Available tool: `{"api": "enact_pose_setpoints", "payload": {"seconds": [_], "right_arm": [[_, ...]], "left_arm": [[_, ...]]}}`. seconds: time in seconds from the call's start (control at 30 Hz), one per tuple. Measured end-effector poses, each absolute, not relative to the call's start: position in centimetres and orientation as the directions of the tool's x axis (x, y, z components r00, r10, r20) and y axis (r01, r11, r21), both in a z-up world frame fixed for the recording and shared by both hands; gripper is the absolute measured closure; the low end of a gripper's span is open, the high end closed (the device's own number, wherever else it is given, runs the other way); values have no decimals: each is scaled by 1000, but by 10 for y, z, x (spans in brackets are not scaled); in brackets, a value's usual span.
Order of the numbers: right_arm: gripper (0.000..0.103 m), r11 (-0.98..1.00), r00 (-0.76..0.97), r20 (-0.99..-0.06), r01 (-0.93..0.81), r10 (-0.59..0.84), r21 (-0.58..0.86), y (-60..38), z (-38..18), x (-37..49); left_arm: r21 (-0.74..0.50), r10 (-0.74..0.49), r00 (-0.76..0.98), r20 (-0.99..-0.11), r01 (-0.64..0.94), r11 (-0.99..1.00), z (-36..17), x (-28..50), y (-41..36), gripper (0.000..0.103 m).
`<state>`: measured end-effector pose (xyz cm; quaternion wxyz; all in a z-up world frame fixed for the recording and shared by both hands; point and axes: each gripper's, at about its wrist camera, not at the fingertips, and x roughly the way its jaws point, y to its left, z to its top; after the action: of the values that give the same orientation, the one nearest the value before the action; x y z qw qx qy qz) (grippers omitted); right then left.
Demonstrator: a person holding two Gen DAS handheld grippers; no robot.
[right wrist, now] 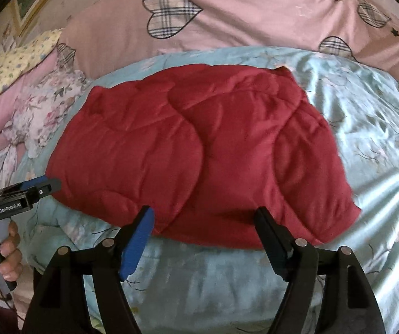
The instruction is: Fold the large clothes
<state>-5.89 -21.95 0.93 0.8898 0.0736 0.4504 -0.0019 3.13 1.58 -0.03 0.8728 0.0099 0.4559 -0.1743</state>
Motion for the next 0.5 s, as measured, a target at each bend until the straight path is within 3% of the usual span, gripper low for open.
{"api": "enact_pose_setpoints", "payload": {"seconds": [0.5], "right_arm": [[18,996,586,-809,46,38,80,-201,13,-29]], "left_arm": [[-97,-266,492,-829,343,935,9,46,-21,19]]}}
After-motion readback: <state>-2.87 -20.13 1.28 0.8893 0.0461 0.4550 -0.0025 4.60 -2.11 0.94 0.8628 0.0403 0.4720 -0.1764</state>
